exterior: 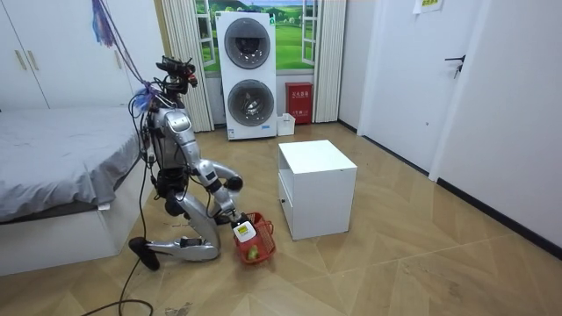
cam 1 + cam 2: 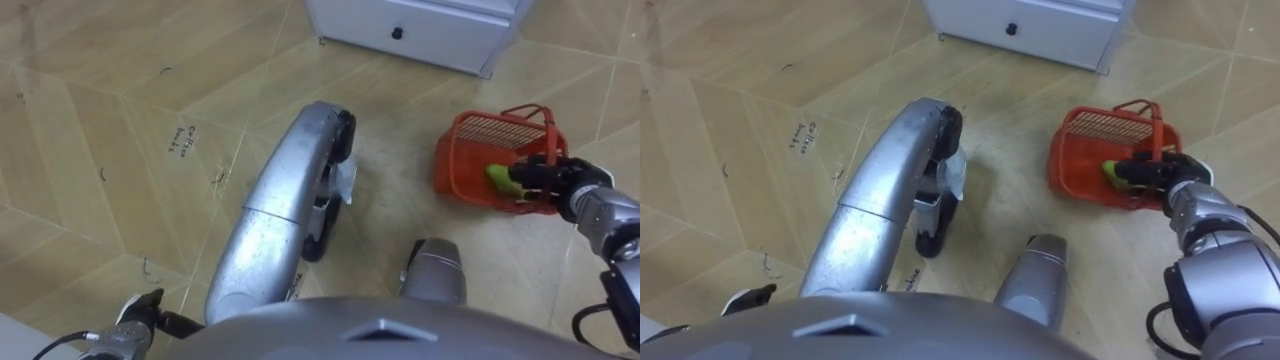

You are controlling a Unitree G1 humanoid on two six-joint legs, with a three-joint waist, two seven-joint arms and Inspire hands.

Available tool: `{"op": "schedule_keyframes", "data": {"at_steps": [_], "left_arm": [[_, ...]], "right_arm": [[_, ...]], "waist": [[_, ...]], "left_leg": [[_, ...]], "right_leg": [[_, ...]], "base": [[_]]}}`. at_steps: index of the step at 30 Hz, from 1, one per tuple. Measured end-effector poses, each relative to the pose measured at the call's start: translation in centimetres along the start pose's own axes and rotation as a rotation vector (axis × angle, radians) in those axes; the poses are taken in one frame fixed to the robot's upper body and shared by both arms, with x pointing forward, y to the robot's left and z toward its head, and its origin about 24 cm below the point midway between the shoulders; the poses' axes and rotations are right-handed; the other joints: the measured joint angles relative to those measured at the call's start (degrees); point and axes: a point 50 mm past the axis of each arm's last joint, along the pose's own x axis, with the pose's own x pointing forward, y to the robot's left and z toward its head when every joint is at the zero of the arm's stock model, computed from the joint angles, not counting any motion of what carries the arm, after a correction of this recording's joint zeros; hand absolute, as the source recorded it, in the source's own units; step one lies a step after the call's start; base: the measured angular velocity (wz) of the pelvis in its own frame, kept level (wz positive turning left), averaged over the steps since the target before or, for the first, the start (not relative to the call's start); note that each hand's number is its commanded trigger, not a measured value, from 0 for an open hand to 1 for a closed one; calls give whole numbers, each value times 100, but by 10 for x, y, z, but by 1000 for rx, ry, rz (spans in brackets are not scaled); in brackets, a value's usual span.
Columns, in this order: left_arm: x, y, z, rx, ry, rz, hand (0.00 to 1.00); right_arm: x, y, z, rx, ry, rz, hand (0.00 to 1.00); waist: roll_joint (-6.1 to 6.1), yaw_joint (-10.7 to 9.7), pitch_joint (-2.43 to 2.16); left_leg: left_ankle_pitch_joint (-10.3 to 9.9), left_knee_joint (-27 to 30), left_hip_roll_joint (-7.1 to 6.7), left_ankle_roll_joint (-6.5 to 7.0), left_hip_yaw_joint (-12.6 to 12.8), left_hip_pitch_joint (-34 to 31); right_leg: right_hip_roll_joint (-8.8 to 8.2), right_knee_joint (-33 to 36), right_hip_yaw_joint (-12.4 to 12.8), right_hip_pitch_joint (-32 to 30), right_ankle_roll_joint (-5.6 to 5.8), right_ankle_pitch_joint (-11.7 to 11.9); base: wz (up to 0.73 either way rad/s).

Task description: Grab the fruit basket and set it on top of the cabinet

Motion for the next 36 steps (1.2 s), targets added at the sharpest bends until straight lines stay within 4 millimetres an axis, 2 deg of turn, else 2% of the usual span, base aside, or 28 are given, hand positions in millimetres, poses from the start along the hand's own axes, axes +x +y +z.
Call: {"op": "schedule_keyframes", "data": {"at_steps": [5,12,22,28,31,33,36], "left_arm": [[2,-5,16,12,-38,14,0],[2,-11,22,8,-51,4,0],[3,-8,32,8,-66,8,0],[3,-7,41,2,-89,11,0],[4,-4,54,-17,-124,19,0],[4,-2,60,-25,-139,19,0],[3,0,71,-31,-167,15,0]], "right_arm": [[0,0,0,16,-1,0,100],[0,1,-1,40,3,-4,100],[1,16,1,155,-9,70,100],[0,36,11,153,-51,145,100],[-1,46,20,155,-88,184,100],[-3,54,29,153,-126,221,100],[-7,66,41,148,-175,275,100]], "waist": [[-36,-6,20],[-77,-15,43],[-62,-26,32],[-118,-206,58],[-143,-277,66],[-145,-356,65],[-245,-400,43]], "left_leg": [[8,9,8,5,3,-8],[14,27,8,10,-2,-8],[37,90,-35,48,-46,5],[36,93,-12,48,-85,181],[36,111,-27,47,-137,264],[36,131,-87,46,-207,284],[18,181,-136,78,-292,360]], "right_leg": [[-3,20,6,-9,0,-1],[0,28,11,0,3,-2],[38,32,-26,102,8,-4],[49,0,-21,279,8,-3],[91,-22,-58,411,8,-3],[104,-58,-136,508,8,-2],[207,-185,-146,663,9,-7]], "base": [[0],[0],[0],[-1],[2],[9],[-1]]}}
